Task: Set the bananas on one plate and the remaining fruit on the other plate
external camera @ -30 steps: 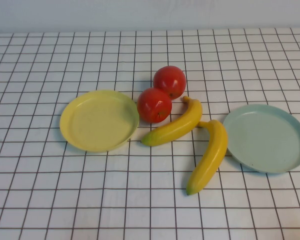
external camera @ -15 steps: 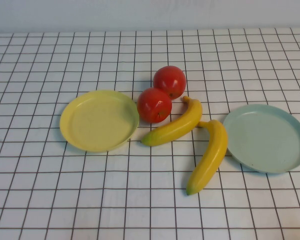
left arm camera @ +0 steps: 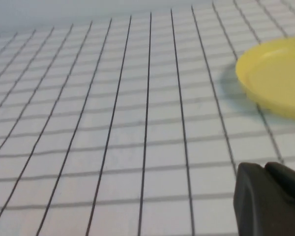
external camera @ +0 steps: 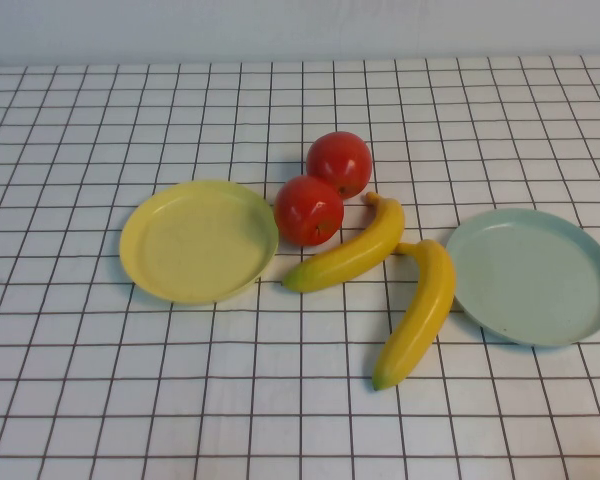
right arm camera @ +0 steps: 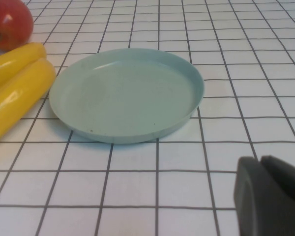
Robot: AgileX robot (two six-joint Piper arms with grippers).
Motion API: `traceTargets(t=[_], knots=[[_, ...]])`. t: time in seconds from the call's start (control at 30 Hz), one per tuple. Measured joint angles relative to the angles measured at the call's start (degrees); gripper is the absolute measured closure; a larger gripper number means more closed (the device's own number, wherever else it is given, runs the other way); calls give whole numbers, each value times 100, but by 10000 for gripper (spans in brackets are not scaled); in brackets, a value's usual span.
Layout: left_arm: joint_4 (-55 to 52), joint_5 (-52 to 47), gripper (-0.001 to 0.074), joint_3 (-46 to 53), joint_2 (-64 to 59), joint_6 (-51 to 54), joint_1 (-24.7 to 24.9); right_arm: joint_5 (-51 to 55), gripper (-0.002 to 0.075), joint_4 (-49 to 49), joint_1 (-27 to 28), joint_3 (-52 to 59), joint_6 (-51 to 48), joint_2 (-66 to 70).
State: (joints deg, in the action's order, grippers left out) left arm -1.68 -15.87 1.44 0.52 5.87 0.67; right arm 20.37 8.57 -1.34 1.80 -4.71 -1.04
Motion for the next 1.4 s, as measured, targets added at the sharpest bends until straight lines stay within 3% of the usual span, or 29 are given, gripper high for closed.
traceTargets(t=[0.23,0.4,0.67,0.8,0.97,1.07,1.2,1.4], knots=[[1763,1625,739,0,0,-1757,0,0,742,0,0,0,0,0],[2346,1950,739,0,0,-2666,0,0,742,0,0,0,0,0],[2434,1928,738,0,0,-2838,0,0,742,0,0,0,0,0],[2457,2037,738,0,0,-3448,0,0,742,0,0,0,0,0],[1085,1287,738,-653,-17,-3582,0,0,742,0,0,0,0,0],[315,275,738,-1608,-497,-3301,0,0,742,0,0,0,0,0],[306,-991,739,-2832,-1617,-1897,0,0,742,0,0,0,0,0],[2195,-1800,738,-3919,-3353,1124,31,0,742,0,0,0,0,0]])
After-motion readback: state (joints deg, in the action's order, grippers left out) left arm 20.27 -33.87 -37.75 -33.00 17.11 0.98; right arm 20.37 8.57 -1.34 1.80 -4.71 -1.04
